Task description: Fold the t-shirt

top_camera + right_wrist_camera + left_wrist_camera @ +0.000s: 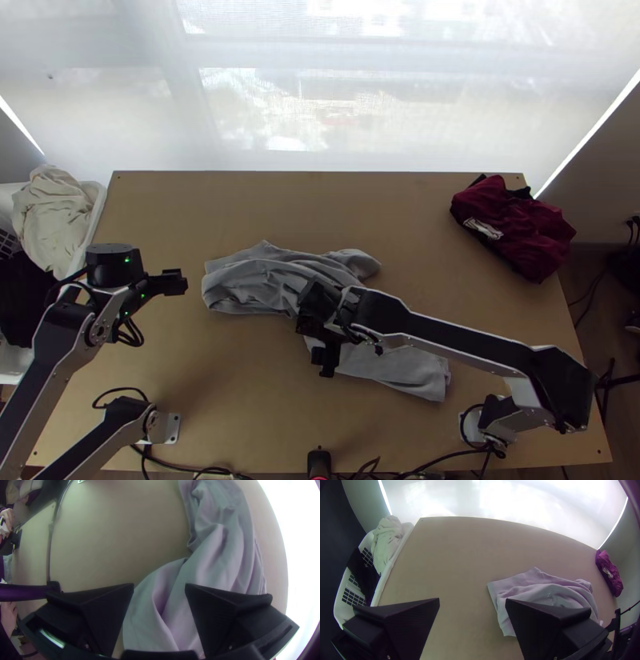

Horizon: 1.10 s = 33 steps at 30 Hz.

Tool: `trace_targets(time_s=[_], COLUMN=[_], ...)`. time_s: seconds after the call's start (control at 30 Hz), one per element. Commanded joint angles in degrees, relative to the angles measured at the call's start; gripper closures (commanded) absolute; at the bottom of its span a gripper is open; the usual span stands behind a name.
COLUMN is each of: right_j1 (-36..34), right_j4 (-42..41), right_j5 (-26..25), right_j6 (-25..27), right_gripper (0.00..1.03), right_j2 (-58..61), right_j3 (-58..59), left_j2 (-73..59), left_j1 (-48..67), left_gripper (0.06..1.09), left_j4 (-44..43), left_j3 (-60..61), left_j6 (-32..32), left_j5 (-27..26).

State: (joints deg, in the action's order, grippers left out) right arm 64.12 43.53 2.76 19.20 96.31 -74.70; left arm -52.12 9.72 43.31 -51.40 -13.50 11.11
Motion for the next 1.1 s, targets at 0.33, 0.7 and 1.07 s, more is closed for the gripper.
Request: trace_targets(time_s=[0.33,0.7,1.07], right_j1=[0.7,-2.5,-7.9], right_j4=[-1.9,-3.6,-2.0], right_j5=[0.6,0.5,0.4], right_j6=[0.2,3.8,4.6], right_gripper=[0.33,1.0,1.0], right_j2=[8.7,8.5,1.0], right_j3=[-0.1,0.9,-0.6], left_j2=[-5.9,-8.6,-9.2], left_j1=[0.0,0.5,5.1], left_gripper=[0.12,0.12,0.15], left_j4=[-6.2,-8.2,-7.5], left_j3=[2.4,3.4,6.9], left_j6=[1.1,1.6,5.6], left_j5=[-2.8,-3.6,-3.7])
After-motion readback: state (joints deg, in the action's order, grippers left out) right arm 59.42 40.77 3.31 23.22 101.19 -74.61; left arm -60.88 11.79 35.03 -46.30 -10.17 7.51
